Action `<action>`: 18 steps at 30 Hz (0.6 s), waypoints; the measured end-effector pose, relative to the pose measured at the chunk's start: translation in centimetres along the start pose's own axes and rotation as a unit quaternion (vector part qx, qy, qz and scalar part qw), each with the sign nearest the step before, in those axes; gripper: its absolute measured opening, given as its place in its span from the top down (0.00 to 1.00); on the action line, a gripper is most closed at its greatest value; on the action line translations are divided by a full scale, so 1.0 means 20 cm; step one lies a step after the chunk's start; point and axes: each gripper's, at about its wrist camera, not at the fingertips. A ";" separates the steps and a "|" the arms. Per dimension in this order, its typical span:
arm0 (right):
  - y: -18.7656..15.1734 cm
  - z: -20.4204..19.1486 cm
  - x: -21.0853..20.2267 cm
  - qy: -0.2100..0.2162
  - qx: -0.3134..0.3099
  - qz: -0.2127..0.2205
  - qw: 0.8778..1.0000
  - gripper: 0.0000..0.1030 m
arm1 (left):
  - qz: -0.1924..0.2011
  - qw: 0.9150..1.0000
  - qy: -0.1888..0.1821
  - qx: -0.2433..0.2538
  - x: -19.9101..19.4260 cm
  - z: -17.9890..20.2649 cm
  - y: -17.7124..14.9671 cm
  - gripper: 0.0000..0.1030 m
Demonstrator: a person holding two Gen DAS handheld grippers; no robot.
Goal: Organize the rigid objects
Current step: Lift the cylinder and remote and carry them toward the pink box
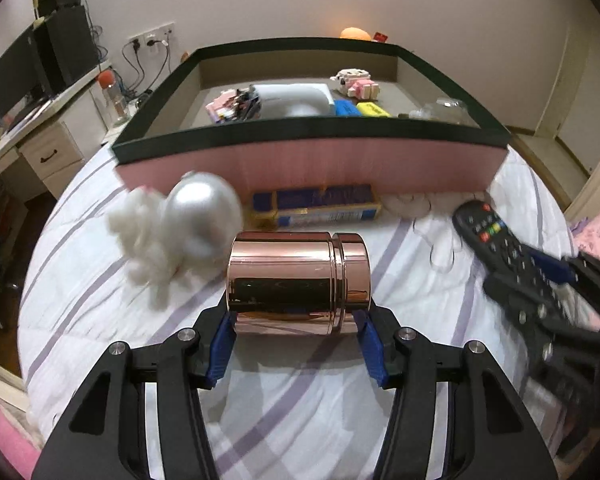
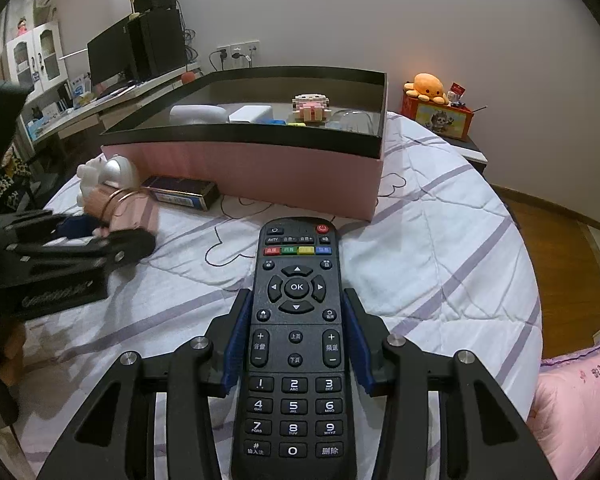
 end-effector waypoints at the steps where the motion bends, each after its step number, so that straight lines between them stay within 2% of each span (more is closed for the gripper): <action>1: 0.00 0.00 0.00 0.004 0.001 0.000 1.000 0.56 | -0.001 1.000 -0.001 0.000 -0.01 -0.01 -0.02 0.47; 6: -0.03 -0.02 -0.03 0.012 0.003 -0.005 1.000 0.56 | -0.002 1.000 0.003 0.010 -0.11 -0.04 -0.14 0.47; 10: -0.06 -0.07 -0.06 0.004 -0.004 -0.006 1.000 0.56 | 0.003 1.000 -0.017 -0.003 -0.16 -0.09 -0.21 0.47; 18: -0.07 -0.14 -0.05 -0.034 -0.026 -0.006 0.999 0.56 | 0.016 0.999 -0.022 -0.028 -0.12 -0.11 -0.18 0.47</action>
Point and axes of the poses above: each gripper's, at about its wrist camera, not at the fingertips, and x roughly the way its jaws point, z to its right, y to its top, and after that the axes turned 3 degrees about -y, right-handed
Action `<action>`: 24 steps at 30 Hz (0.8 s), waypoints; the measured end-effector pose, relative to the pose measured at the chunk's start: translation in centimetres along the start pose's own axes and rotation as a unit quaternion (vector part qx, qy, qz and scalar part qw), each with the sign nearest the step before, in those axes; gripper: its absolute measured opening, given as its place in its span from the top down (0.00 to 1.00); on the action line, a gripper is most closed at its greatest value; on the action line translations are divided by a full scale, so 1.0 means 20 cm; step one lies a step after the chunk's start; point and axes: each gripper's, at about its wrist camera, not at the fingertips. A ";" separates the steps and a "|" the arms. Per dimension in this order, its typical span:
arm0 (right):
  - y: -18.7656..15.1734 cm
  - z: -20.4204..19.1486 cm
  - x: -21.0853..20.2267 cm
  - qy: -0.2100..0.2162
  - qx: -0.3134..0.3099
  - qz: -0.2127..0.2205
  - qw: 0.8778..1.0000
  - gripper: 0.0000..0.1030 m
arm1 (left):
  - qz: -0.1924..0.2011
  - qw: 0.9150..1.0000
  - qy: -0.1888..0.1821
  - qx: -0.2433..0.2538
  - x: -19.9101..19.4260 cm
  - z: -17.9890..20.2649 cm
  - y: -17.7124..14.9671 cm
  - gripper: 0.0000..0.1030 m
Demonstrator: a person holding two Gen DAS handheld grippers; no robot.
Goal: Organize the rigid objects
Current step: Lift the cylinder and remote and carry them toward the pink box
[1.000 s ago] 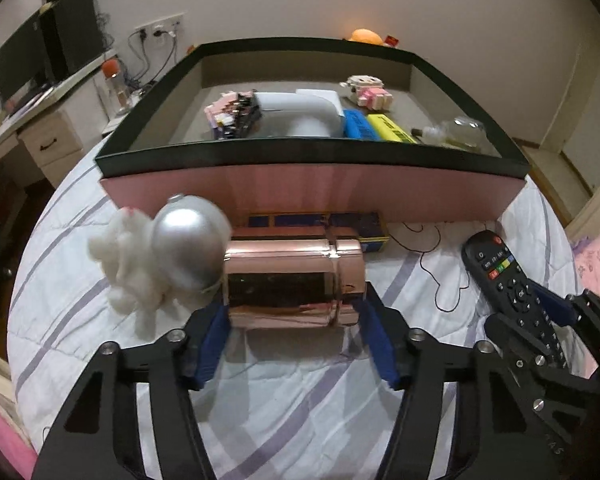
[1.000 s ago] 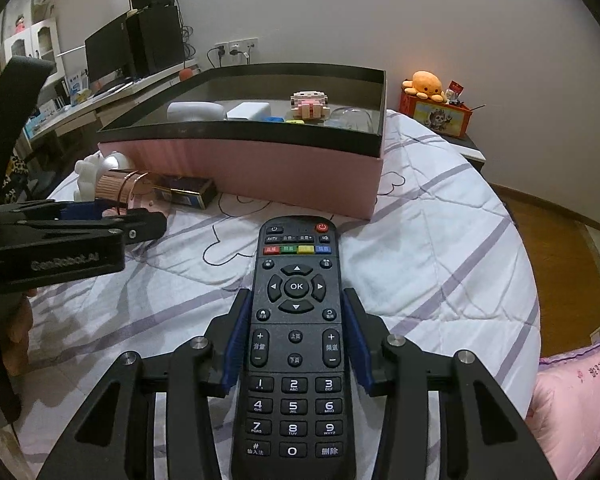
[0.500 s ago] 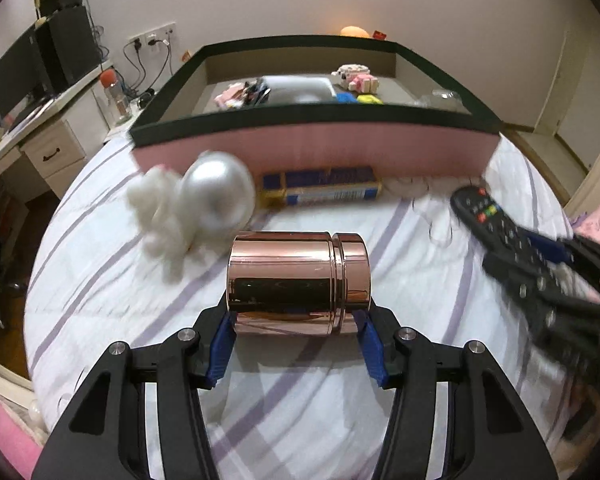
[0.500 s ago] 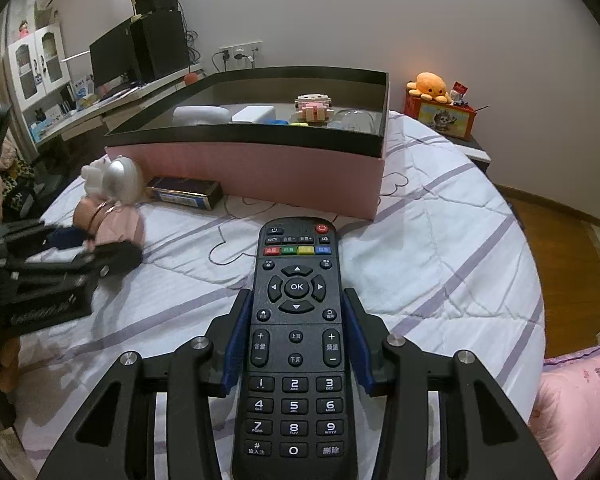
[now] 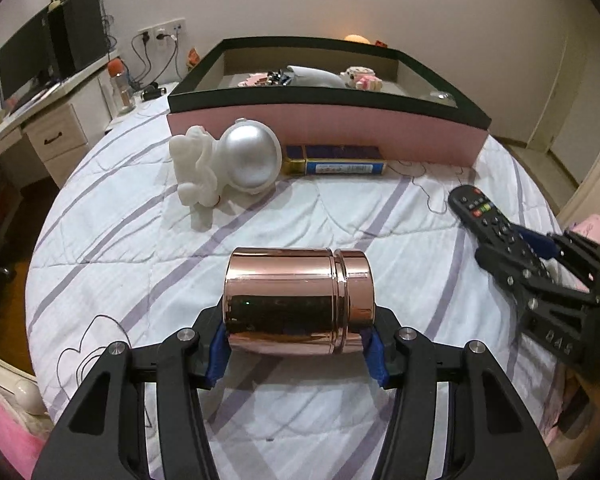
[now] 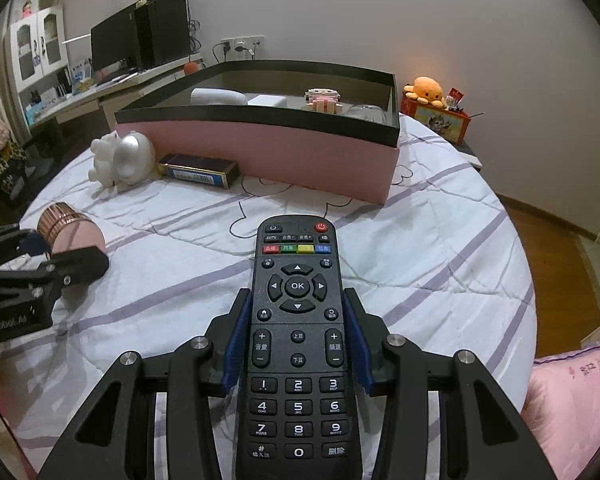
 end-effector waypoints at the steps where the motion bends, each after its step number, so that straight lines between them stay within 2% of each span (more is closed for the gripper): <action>1: 0.00 0.00 0.00 -0.002 -0.001 0.000 1.000 0.56 | 0.006 1.000 -0.001 -0.011 0.00 -0.01 0.00 0.47; 5: 0.00 0.00 -0.01 0.000 0.001 0.000 1.000 0.57 | 0.013 1.000 -0.001 -0.027 -0.02 -0.03 0.00 0.47; 16: 0.03 0.01 -0.12 0.051 0.037 0.019 0.998 0.57 | 0.039 0.999 0.006 -0.002 -0.20 0.01 -0.01 0.47; 24: 0.04 0.00 -0.18 0.067 0.041 0.033 0.996 0.57 | 0.041 0.999 0.007 0.012 -0.25 0.05 -0.03 0.47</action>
Point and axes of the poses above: each gripper's, at about its wrist camera, not at the fingertips, and x roughly the way its jaws point, z to its right, y to its top, and after that the axes turned 3 degrees about -y, right-handed
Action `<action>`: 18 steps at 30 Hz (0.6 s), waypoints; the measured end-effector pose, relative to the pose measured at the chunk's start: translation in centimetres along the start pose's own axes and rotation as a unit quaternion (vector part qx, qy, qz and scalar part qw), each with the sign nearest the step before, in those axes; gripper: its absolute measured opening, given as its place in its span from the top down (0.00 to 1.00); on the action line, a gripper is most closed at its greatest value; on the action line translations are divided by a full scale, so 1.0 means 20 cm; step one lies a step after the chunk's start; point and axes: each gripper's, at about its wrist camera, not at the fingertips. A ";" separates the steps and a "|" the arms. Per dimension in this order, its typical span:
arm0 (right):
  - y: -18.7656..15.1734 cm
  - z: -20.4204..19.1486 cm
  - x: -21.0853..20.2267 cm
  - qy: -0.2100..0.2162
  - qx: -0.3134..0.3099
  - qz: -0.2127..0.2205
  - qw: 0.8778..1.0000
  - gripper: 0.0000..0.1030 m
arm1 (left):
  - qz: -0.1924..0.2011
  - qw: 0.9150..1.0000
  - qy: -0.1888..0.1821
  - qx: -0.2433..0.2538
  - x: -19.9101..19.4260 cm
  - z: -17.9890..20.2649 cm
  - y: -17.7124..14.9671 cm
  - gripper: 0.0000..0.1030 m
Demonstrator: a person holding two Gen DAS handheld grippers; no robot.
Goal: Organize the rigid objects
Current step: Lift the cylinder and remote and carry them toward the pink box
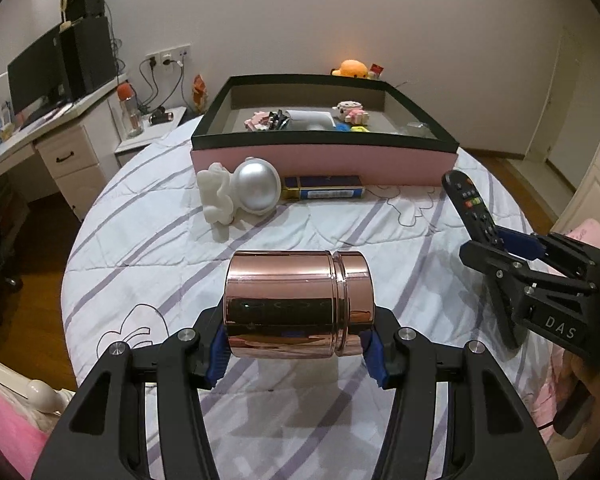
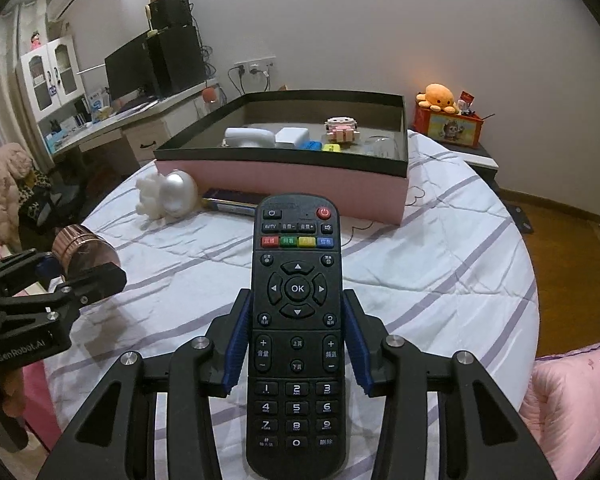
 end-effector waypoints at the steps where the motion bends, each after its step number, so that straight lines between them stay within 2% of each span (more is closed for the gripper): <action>1: 0.00 0.00 -0.01 0.003 0.003 0.002 1.000 0.57 | 0.001 1.000 0.000 0.000 -0.01 0.00 0.00 0.47; 18: 0.06 -0.03 -0.12 0.022 0.008 0.054 0.998 0.57 | 0.035 0.999 0.007 0.006 -0.16 0.01 0.06 0.47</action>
Point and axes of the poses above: each gripper's, at about its wrist camera, not at the fingertips, and x roughly the way its jaws point, z to its right, y to its top, and after that the axes turned 3 degrees about -y, right-handed
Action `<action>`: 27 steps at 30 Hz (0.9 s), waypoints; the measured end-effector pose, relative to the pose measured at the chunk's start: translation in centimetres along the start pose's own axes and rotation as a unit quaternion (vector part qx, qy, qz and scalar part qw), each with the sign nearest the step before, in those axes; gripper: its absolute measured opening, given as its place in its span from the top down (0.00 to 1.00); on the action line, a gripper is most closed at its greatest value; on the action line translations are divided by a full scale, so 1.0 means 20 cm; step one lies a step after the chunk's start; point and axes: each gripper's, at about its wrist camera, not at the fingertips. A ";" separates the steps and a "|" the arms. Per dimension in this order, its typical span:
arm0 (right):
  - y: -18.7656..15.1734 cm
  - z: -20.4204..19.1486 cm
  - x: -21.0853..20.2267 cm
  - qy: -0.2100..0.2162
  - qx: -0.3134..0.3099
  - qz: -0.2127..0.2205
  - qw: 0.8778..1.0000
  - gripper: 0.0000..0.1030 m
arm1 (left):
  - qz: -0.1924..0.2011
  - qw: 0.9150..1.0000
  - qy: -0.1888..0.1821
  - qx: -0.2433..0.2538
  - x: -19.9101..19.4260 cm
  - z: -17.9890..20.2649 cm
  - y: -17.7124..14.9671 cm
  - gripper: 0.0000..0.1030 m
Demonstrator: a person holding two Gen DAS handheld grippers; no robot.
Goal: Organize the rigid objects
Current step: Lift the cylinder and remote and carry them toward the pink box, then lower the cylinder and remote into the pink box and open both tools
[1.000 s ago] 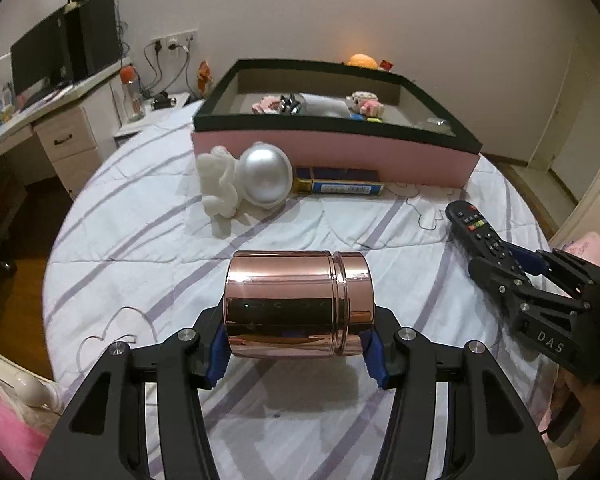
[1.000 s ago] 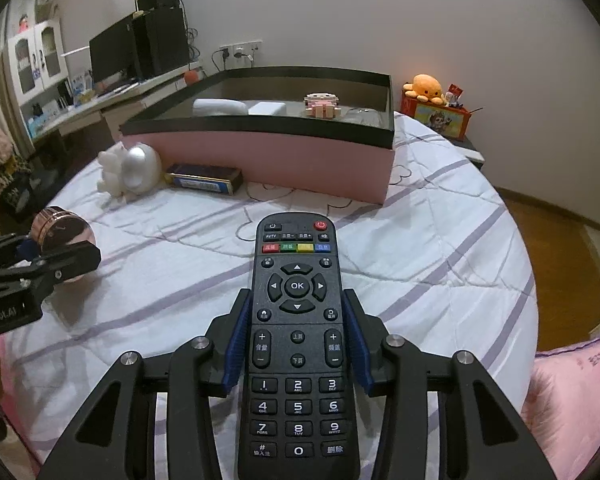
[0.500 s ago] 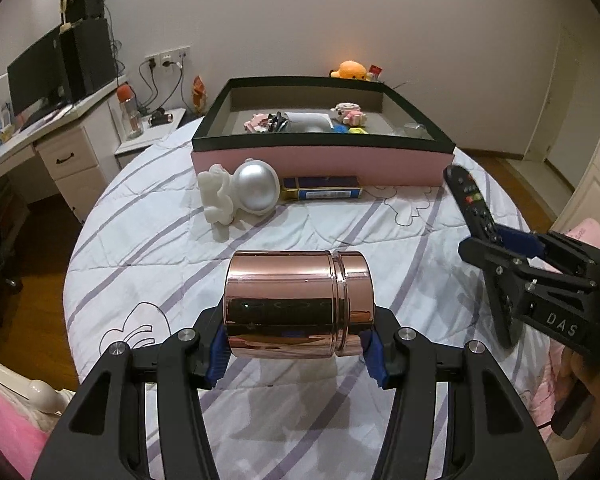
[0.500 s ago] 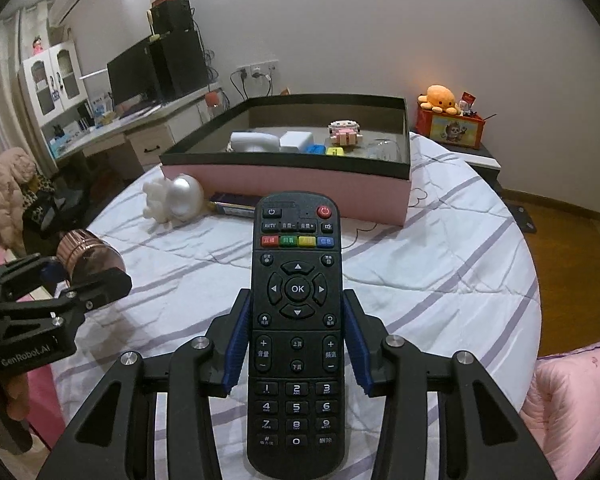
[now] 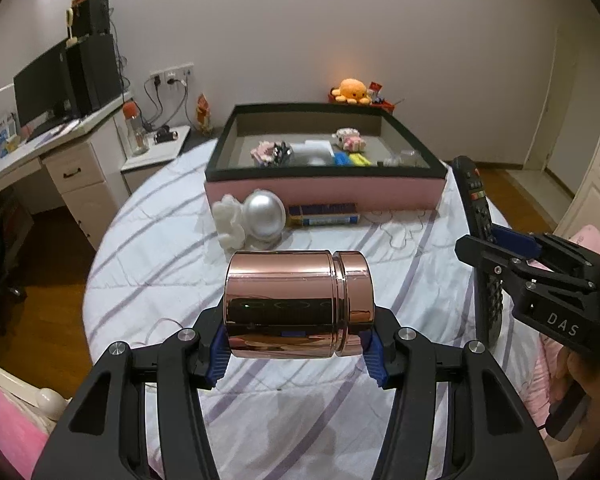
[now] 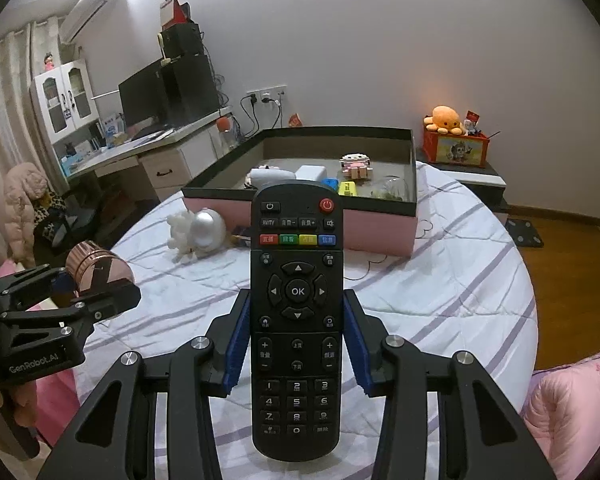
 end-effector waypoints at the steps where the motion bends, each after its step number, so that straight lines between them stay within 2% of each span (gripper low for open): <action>1: 0.01 0.00 -0.01 0.002 -0.001 0.000 1.000 0.57 | 0.003 1.000 0.000 0.001 -0.01 0.00 0.01 0.47; 9: 0.11 -0.02 -0.06 0.009 -0.006 0.030 0.999 0.57 | 0.045 0.999 0.010 0.004 -0.12 -0.01 0.12 0.47; 20: 0.31 -0.07 -0.11 0.016 -0.025 0.068 0.997 0.57 | 0.119 0.992 0.020 0.024 -0.29 -0.01 0.32 0.47; 27: 0.46 -0.09 -0.10 0.011 -0.042 0.085 0.995 0.57 | 0.138 0.989 0.040 0.035 -0.29 -0.01 0.47 0.47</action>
Point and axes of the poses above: each gripper's, at about its wrist camera, not at the fingertips, and x roughly the way its jaws point, z to its right, y to its top, and after that the axes turned 3 degrees about -y, right-handed
